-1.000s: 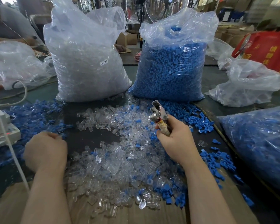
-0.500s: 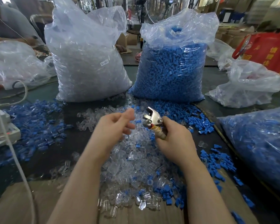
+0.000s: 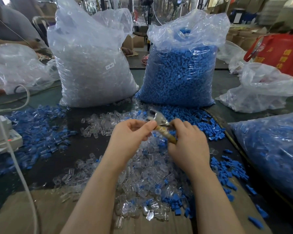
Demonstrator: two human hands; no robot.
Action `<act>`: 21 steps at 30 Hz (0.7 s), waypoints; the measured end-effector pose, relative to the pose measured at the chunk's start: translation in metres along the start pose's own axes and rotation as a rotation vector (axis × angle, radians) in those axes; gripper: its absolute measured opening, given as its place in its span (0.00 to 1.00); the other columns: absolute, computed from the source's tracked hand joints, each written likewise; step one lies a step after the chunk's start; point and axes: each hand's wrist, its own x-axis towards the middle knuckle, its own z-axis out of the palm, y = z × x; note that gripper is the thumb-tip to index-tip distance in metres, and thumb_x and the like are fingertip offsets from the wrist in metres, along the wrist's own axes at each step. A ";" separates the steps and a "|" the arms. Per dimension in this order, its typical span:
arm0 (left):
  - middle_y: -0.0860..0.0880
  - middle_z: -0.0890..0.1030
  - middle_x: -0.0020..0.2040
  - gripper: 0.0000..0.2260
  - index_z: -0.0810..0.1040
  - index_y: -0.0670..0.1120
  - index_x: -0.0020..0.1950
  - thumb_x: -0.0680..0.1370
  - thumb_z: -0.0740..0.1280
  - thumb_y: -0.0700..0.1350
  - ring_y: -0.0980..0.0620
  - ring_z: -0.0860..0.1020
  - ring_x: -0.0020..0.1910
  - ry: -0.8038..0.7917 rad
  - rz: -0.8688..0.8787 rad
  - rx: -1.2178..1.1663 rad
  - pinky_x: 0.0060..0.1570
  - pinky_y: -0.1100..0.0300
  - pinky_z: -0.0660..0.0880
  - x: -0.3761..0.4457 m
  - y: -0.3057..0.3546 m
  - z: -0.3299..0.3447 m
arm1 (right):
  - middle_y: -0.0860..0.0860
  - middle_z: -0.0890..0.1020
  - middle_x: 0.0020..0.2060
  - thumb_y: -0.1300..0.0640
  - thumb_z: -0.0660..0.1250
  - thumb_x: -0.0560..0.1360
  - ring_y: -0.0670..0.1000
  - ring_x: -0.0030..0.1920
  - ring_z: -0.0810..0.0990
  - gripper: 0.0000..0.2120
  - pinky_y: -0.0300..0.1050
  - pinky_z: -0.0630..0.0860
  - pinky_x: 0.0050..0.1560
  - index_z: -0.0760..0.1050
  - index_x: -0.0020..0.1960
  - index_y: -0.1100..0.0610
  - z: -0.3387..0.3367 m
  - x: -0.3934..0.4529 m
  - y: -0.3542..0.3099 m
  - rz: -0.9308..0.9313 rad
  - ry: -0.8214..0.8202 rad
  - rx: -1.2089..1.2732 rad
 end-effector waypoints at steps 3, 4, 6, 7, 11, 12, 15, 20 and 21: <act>0.55 0.79 0.57 0.24 0.77 0.56 0.57 0.67 0.72 0.67 0.56 0.78 0.56 -0.070 -0.059 0.283 0.57 0.53 0.76 0.002 -0.009 -0.005 | 0.54 0.77 0.52 0.53 0.65 0.74 0.59 0.50 0.77 0.18 0.50 0.65 0.44 0.67 0.61 0.55 -0.005 0.002 0.011 0.313 0.004 -0.098; 0.53 0.74 0.63 0.29 0.74 0.59 0.60 0.65 0.71 0.70 0.52 0.74 0.62 -0.123 -0.090 0.395 0.63 0.46 0.73 0.001 -0.011 -0.006 | 0.57 0.77 0.55 0.53 0.65 0.74 0.60 0.52 0.78 0.19 0.50 0.66 0.45 0.67 0.62 0.58 -0.006 0.001 0.017 0.420 -0.020 -0.125; 0.49 0.64 0.72 0.41 0.68 0.64 0.67 0.58 0.70 0.76 0.45 0.65 0.71 -0.220 -0.147 0.568 0.70 0.39 0.65 0.000 -0.013 -0.008 | 0.61 0.74 0.60 0.53 0.66 0.75 0.62 0.55 0.78 0.22 0.51 0.69 0.47 0.66 0.64 0.63 -0.006 -0.002 0.028 0.590 -0.093 -0.126; 0.49 0.60 0.74 0.46 0.65 0.65 0.69 0.53 0.69 0.77 0.43 0.61 0.73 -0.253 -0.170 0.604 0.72 0.38 0.62 -0.001 -0.014 -0.008 | 0.62 0.72 0.62 0.52 0.66 0.76 0.63 0.55 0.78 0.23 0.51 0.70 0.48 0.66 0.65 0.64 -0.007 -0.004 0.032 0.643 -0.141 -0.121; 0.49 0.55 0.76 0.50 0.59 0.66 0.73 0.54 0.74 0.73 0.43 0.56 0.75 -0.312 -0.179 0.688 0.72 0.38 0.59 0.000 -0.016 -0.004 | 0.60 0.71 0.62 0.51 0.66 0.76 0.59 0.44 0.76 0.18 0.48 0.69 0.43 0.70 0.61 0.60 -0.005 -0.005 0.029 0.617 -0.279 -0.135; 0.49 0.55 0.76 0.49 0.59 0.66 0.73 0.56 0.75 0.71 0.43 0.57 0.75 -0.308 -0.170 0.709 0.73 0.38 0.59 0.001 -0.017 -0.003 | 0.58 0.74 0.59 0.52 0.66 0.76 0.57 0.41 0.75 0.15 0.47 0.69 0.42 0.71 0.58 0.59 -0.003 -0.004 0.026 0.576 -0.288 -0.133; 0.51 0.55 0.75 0.48 0.59 0.65 0.74 0.58 0.77 0.69 0.43 0.58 0.75 -0.301 -0.156 0.707 0.72 0.39 0.61 0.002 -0.019 -0.001 | 0.51 0.74 0.41 0.52 0.65 0.76 0.51 0.34 0.70 0.09 0.46 0.67 0.37 0.66 0.46 0.55 0.001 -0.003 0.020 0.485 -0.295 -0.116; 0.52 0.58 0.73 0.46 0.63 0.64 0.72 0.58 0.78 0.67 0.45 0.63 0.72 -0.265 -0.131 0.666 0.70 0.43 0.66 0.003 -0.021 -0.003 | 0.49 0.69 0.35 0.55 0.65 0.75 0.52 0.34 0.69 0.07 0.46 0.64 0.34 0.67 0.47 0.54 0.007 0.000 0.015 0.433 -0.299 0.044; 0.52 0.59 0.72 0.45 0.64 0.64 0.72 0.59 0.79 0.66 0.46 0.63 0.71 -0.256 -0.122 0.649 0.69 0.43 0.67 0.003 -0.021 -0.003 | 0.49 0.70 0.35 0.55 0.65 0.75 0.53 0.36 0.71 0.06 0.46 0.64 0.34 0.68 0.47 0.54 0.009 0.000 0.014 0.426 -0.294 0.076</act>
